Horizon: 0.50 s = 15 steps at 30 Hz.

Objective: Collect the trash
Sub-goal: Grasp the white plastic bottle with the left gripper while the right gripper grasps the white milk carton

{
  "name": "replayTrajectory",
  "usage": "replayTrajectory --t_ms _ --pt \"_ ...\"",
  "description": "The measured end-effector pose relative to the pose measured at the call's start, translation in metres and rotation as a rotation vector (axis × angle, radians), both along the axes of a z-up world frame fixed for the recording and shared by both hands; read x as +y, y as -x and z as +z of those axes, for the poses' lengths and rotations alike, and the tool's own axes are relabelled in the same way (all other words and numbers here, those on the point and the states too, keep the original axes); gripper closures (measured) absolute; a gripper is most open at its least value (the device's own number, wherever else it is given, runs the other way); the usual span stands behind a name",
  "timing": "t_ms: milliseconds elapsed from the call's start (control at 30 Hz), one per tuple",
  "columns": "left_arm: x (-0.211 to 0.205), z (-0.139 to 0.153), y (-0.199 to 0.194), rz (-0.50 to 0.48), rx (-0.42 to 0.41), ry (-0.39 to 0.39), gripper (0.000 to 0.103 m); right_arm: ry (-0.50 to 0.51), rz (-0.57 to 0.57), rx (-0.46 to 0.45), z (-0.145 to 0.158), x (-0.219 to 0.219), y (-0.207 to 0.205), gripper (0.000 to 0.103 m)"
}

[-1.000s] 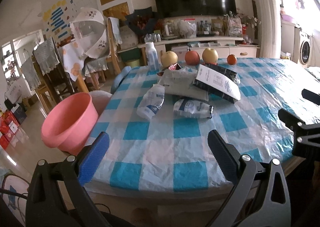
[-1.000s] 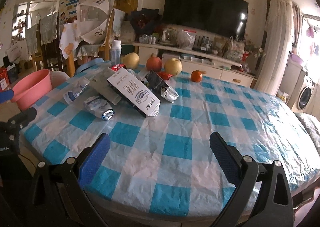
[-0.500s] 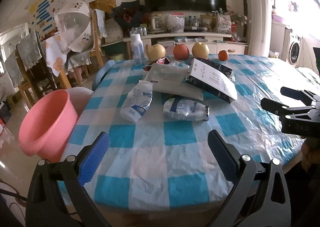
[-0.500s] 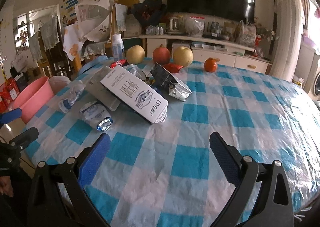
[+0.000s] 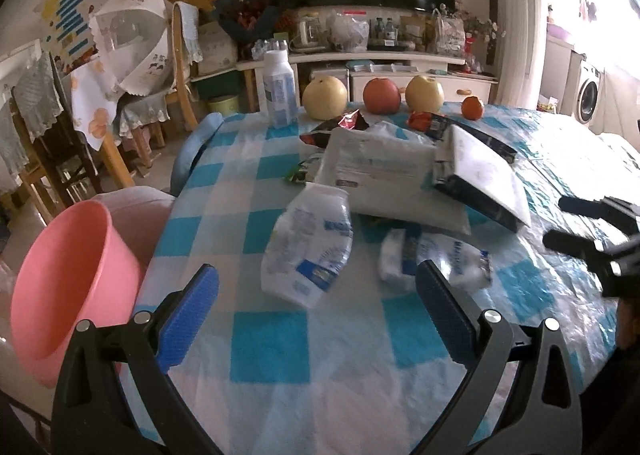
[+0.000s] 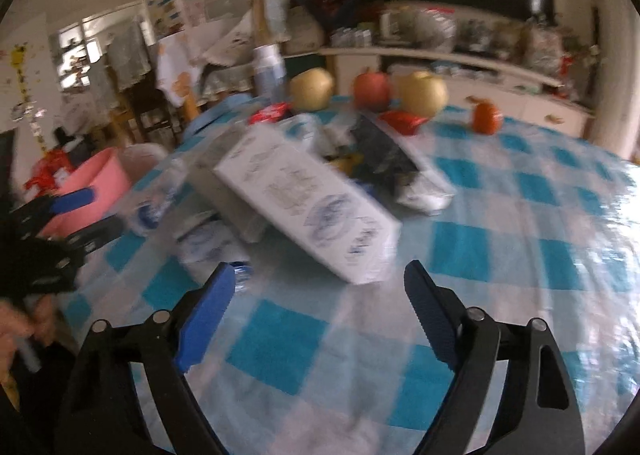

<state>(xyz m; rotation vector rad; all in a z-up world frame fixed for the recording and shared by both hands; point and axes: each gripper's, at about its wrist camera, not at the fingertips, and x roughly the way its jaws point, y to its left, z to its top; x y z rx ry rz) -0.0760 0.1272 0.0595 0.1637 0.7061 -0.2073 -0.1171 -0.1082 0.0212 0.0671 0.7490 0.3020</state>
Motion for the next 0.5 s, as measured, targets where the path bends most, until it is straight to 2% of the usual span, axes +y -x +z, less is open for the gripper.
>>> replayTrajectory --t_ms 100,300,500 --pt "0.006 -0.004 -0.015 -0.006 0.019 0.015 0.004 0.021 0.055 0.002 -0.001 0.016 -0.001 0.017" --pt "0.01 -0.016 -0.038 -0.038 0.063 0.021 0.004 0.045 0.017 -0.048 0.01 0.011 -0.014 0.014" --pt "0.014 -0.027 -0.056 -0.038 0.097 0.037 0.004 0.172 0.039 -0.066 0.004 0.019 -0.039 0.014"
